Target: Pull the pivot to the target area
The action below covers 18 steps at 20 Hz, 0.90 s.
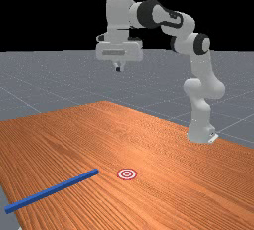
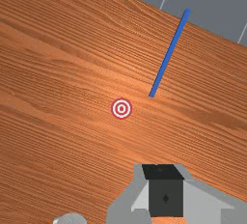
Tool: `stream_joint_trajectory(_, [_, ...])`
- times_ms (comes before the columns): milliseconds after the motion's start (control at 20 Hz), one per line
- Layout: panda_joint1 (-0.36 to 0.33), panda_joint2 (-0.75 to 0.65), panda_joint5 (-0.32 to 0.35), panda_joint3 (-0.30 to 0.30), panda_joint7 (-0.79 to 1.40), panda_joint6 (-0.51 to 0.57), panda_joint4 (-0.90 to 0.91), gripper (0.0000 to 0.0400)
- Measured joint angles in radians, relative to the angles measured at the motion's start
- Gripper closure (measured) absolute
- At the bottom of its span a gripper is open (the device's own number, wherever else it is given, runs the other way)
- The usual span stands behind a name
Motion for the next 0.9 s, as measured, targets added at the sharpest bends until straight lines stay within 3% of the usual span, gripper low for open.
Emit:
stream_joint_trajectory(150, [0.004,-0.076,-0.004,-0.005,0.118,0.036,-0.119,0.0400])
stream_joint_trajectory(200, [-0.011,-0.106,-0.032,0.018,-0.118,0.044,-0.159,0.0400])
stream_joint_trajectory(250, [-0.045,-0.123,0.036,0.041,-0.387,0.075,-0.196,0.0400])
stream_joint_trajectory(400, [-0.141,-0.103,0.433,0.073,-0.551,0.053,-0.327,0.0400])
stream_joint_trajectory(450, [-0.082,-0.140,0.198,0.045,-0.476,0.219,-0.382,0.0400])
stream_joint_trajectory(500, [-0.078,-0.141,0.171,0.044,-0.468,0.267,-0.423,0.0400])
stream_joint_trajectory(550, [-0.049,-0.149,0.056,0.032,-0.323,0.326,-0.464,0.0400])
stream_joint_trajectory(600, [-0.033,-0.146,-0.050,0.031,-0.336,0.365,-0.498,0.0400])
stream_joint_trajectory(650, [-0.023,-0.138,-0.095,0.028,-0.308,0.392,-0.526,0.0400])
stream_joint_trajectory(700, [-0.027,-0.131,-0.066,0.028,-0.322,0.445,-0.562,0.0400])
stream_joint_trajectory(750, [-0.039,-0.119,0.038,0.030,-0.298,0.498,-0.597,0.0400])
stream_joint_trajectory(800, [-0.050,-0.011,0.031,0.038,-0.380,0.323,-0.452,0.0400])
stream_joint_trajectory(850, [-0.033,-0.085,0.048,0.023,-0.232,0.559,-0.638,0.0400])
stream_joint_trajectory(900, [-0.033,-0.065,0.053,0.024,-0.247,0.607,-0.661,0.0400])
